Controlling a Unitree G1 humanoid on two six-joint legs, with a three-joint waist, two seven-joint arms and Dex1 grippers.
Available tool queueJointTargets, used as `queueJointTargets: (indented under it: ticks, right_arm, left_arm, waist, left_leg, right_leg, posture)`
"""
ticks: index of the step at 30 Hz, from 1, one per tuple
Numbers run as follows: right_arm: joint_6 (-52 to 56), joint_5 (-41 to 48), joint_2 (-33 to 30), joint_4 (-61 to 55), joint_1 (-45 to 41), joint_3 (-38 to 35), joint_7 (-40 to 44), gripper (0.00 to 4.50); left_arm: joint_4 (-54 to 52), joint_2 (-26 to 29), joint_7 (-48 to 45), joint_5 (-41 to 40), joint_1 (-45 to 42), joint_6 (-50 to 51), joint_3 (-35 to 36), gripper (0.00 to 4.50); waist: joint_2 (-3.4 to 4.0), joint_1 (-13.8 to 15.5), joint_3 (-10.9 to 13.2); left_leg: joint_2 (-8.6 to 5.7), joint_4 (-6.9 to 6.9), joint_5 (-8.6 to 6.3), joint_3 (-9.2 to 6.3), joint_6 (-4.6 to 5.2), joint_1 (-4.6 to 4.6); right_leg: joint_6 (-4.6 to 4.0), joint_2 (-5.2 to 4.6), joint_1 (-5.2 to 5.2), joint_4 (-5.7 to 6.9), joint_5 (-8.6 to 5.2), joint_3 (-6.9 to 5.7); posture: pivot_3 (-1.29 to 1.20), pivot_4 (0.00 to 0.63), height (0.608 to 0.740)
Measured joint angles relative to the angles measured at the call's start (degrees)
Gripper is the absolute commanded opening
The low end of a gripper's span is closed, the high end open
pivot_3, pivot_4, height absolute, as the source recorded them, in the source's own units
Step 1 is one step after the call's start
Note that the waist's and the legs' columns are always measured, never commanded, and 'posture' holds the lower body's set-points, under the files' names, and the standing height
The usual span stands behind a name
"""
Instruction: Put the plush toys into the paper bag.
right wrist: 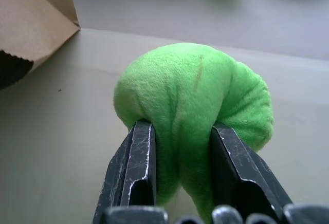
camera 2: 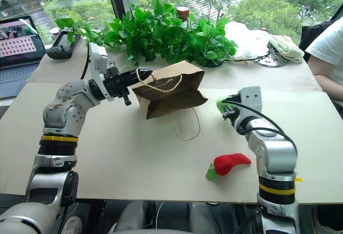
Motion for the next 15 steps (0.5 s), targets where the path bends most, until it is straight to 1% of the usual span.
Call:
queueJointTargets:
  ticks: [3,7,10,13,15]
  right_arm:
    - [2.94,3.73,-1.83,-5.07,-0.01,-2.53,2.64,1.45]
    - [9.16,11.75,-2.82,-11.47,-0.9,-5.37,7.03,1.45]
    - [15.41,18.58,-3.32,-15.8,-3.54,-7.34,9.45,1.45]
    - [19.91,22.29,-2.4,-17.5,-6.6,-7.06,9.49,1.45]
    - [21.28,23.1,-1.89,-17.56,-7.97,-5.05,8.62,1.45]
  left_arm:
    - [0.08,-0.04,-0.07,0.0,0.0,0.0,-0.04,0.0]
    - [0.11,-0.05,-0.23,0.01,0.0,0.0,-0.24,0.0]
    - [0.13,-0.04,-0.45,0.01,0.0,0.0,-0.3,0.0]
    - [0.26,-0.05,-0.64,0.01,-0.01,0.0,-0.46,0.0]
    - [0.33,-0.07,-0.75,0.01,-0.01,0.0,-0.51,0.0]
  waist:
    - [0.0,-0.16,0.0]
    - [0.0,-0.2,0.0]
    - [0.0,-0.1,0.0]
    - [0.0,-0.08,0.0]
    - [0.0,-0.08,0.0]
  left_leg:
    - [0.0,-0.01,0.0,-0.02,0.0,0.01]
    - [0.0,0.01,0.0,-0.04,0.0,0.02]
    - [0.0,0.02,0.0,-0.08,0.0,0.02]
    - [0.0,0.02,0.0,-0.09,0.0,0.01]
    - [-0.01,0.02,0.0,-0.09,0.0,0.01]
  right_leg:
    - [0.0,0.01,0.01,-0.01,0.0,0.0]
    - [0.0,0.01,0.03,0.0,0.0,0.0]
    - [0.0,0.01,0.05,0.0,0.0,0.0]
    - [0.0,0.01,0.04,0.0,0.0,0.0]
    - [0.0,0.01,0.03,-0.01,0.0,0.0]
  posture:
    - [0.0,0.15,0.74]
    - [0.0,0.15,0.74]
    - [0.0,0.15,0.74]
    - [0.0,0.15,0.74]
    - [0.0,0.15,0.74]
